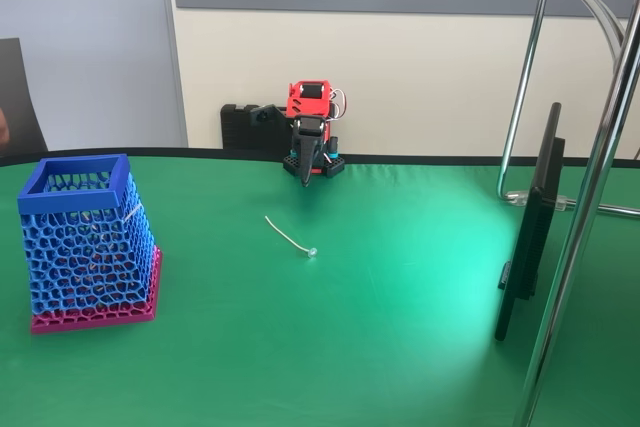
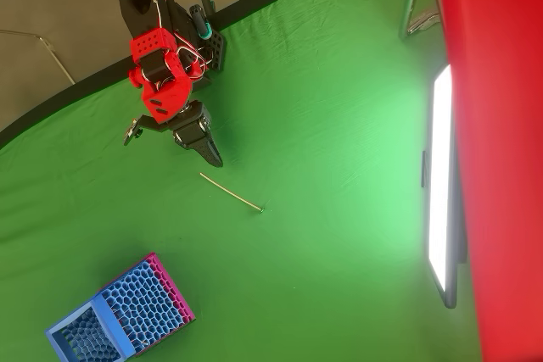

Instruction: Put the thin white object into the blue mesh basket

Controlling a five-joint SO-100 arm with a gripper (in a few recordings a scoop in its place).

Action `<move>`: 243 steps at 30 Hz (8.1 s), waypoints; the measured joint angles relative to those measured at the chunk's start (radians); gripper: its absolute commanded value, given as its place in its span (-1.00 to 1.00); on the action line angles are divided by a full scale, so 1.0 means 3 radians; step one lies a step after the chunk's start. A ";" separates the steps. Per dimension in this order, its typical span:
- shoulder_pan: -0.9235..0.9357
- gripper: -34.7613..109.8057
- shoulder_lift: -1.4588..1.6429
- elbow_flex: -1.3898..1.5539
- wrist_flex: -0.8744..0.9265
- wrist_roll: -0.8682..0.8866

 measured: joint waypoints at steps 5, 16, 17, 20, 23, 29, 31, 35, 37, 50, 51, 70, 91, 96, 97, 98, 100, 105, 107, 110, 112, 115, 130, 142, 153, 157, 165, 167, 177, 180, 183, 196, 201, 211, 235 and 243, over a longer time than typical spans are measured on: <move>-0.0010 -0.51 0.0000 0.0000 0.0000 -0.0010; -0.0010 -0.51 -0.0092 -0.0010 -0.0015 0.0000; -0.0015 -0.51 -0.0164 -0.0036 -0.0015 0.0020; -0.0036 -0.51 -0.0322 -0.0143 -0.0020 0.0097; -0.0107 -0.51 -0.0619 -0.0399 -0.0031 0.0220; -0.0225 -0.51 -0.1186 -0.0910 -0.0041 0.0522; -0.0251 -0.51 -0.1411 -0.1084 -0.0041 0.0639; -0.0307 -0.51 -0.1979 -0.1549 0.0015 0.0987; -0.0322 -0.51 -0.2240 -0.1805 0.0118 0.1135; -0.0368 -0.51 -0.3835 -0.3155 0.0716 0.1836; -0.0358 -0.51 -0.3922 -0.3211 0.0736 0.1887; -0.0026 -0.51 -0.5732 -0.4423 0.0823 0.2541; -0.0092 -0.45 -0.6719 -0.5016 0.0818 0.2828; -0.0082 -0.39 -0.6862 -0.5108 0.0798 0.2858; -0.0082 -0.38 -0.6882 -0.5113 0.0798 0.2869; -0.0077 -0.37 -0.6913 -0.5123 0.0798 0.2869; -0.0082 -0.36 -0.6949 -0.5129 0.0752 0.2869; -0.0041 -0.35 -0.6995 -0.5134 0.0711 0.2869; -0.0036 -0.35 -0.7031 -0.5149 0.0685 0.2879; -0.0041 -0.35 -0.7087 -0.5195 0.0675 0.2879; -0.0046 -0.36 -0.7169 -0.5246 0.0675 0.2879; -0.0066 -0.36 -0.7235 -0.5282 0.0675 0.2879; -0.0143 -0.35 -0.7419 -0.5446 0.0675 0.2889; -0.0138 -0.35 -0.7511 -0.5502 0.0675 0.2909; -0.0138 -0.34 -0.7563 -0.5502 0.0675 0.2940; -0.0138 -0.34 -0.7588 -0.5543 0.0675 0.2966; -0.0107 -0.33 -0.7675 -0.5650 0.0752 0.2986; -0.0102 -0.33 -0.7695 -0.5691 0.0762 0.2986; -0.0102 -0.38 -0.7736 -0.5758 0.0839 0.2991; -0.0102 -0.40 -0.7736 -0.5758 0.0839 0.2991; -0.0102 -0.41 -0.7736 -0.5758 0.0839 0.2991; -0.0102 -0.43 -0.7736 -0.5758 0.0839 0.2991; -0.0102 -0.42 -0.7736 -0.5758 0.0828 0.2991; -0.0102 -0.43 -0.7665 -0.5727 0.0828 0.2961; 0.0414 -0.46 -0.7266 -0.6392 0.0987 0.2296; 0.0598 -0.46 -0.7251 -0.6744 0.1058 0.2010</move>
